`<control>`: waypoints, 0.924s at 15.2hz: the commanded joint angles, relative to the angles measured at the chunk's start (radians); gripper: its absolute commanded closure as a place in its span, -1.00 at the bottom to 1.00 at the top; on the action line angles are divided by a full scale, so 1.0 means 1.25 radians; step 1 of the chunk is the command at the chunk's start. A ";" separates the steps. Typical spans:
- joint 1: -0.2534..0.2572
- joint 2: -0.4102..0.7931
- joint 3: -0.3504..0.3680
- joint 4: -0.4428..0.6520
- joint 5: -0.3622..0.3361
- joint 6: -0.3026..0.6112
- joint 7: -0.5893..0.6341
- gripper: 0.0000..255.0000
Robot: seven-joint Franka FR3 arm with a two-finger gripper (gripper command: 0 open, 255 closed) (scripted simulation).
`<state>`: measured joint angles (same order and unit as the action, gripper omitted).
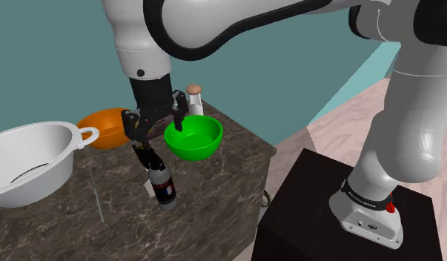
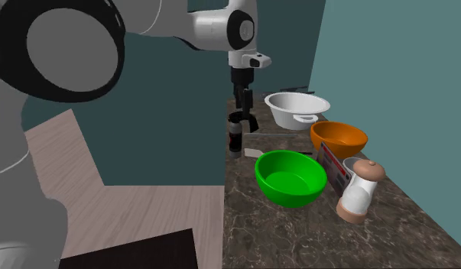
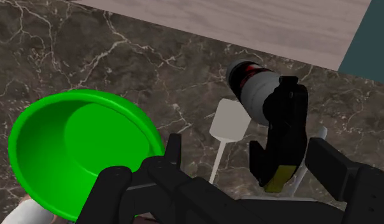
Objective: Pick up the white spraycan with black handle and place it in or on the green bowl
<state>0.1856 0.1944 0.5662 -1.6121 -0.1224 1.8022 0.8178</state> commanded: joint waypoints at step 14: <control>0.054 0.126 0.000 0.062 -0.065 0.046 0.061 -1.00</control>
<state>0.2526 0.3517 0.5658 -1.5333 -0.2041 1.8581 0.8942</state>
